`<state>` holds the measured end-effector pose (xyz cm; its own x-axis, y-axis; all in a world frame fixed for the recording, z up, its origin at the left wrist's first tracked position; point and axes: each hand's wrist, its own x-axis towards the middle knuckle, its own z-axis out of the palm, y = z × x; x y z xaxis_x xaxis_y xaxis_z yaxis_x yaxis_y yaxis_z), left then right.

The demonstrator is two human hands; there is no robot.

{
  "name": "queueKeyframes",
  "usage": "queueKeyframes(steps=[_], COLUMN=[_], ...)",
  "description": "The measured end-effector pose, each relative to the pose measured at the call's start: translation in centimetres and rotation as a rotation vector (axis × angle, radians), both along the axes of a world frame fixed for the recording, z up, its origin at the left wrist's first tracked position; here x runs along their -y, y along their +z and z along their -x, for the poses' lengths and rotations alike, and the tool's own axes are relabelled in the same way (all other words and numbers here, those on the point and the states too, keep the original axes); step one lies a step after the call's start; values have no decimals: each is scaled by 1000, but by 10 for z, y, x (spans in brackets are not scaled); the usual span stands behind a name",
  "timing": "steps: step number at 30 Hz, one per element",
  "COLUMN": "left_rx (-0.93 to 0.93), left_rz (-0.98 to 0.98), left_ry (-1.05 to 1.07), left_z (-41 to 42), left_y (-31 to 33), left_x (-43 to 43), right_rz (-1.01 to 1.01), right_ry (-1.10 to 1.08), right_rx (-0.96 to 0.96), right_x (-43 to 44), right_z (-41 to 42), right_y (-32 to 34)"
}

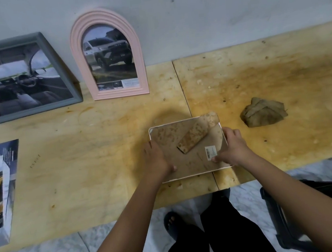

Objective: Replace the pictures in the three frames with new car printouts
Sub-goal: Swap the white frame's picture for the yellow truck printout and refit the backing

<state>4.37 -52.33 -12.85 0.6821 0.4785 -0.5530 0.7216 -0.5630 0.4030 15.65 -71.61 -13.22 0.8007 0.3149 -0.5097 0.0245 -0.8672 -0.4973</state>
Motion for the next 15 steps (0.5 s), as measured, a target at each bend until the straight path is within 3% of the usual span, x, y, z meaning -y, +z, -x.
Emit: queueKeyframes(steps=[3,6,9,15], left_rx=[3,-105,-194,-279], left_rz=[-75,-82,-72,-44], left_ry=[-256,-469,-559,-634], left_z=[-13,-25,-30,-32], left_y=[3,7,8,9], left_x=[4,4,-1,-8], right_rz=[116,98,115,350], right_ry=[228,274,323,474], right_rx=[108,56,35,63], right_x=[-6,-2,1,-10], right_z=[-3,-6,-9,-13], right_y=[8,7,5,13])
